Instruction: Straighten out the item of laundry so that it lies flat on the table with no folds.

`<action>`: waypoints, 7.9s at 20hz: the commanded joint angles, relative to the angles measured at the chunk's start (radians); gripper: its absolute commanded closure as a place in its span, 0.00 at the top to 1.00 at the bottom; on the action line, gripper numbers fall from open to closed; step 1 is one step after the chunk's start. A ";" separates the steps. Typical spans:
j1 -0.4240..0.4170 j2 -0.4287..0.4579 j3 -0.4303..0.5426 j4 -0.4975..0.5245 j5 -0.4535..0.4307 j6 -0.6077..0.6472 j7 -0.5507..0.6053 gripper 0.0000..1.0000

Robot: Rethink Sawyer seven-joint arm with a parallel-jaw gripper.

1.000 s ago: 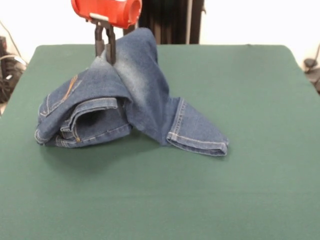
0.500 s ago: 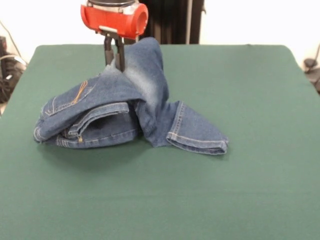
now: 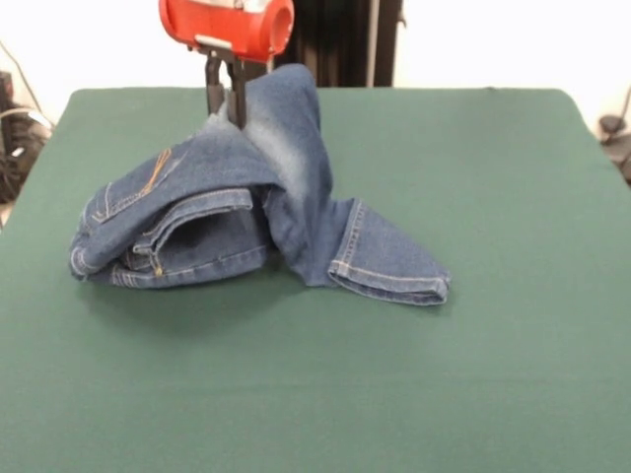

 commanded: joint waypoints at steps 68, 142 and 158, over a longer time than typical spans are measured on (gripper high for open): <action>0.121 -0.107 0.072 -0.227 0.156 0.452 -0.106 0.00; 0.156 -0.206 0.064 -0.404 0.164 0.739 -0.128 0.00; 0.157 -0.233 0.061 -0.428 0.192 0.780 -0.133 0.00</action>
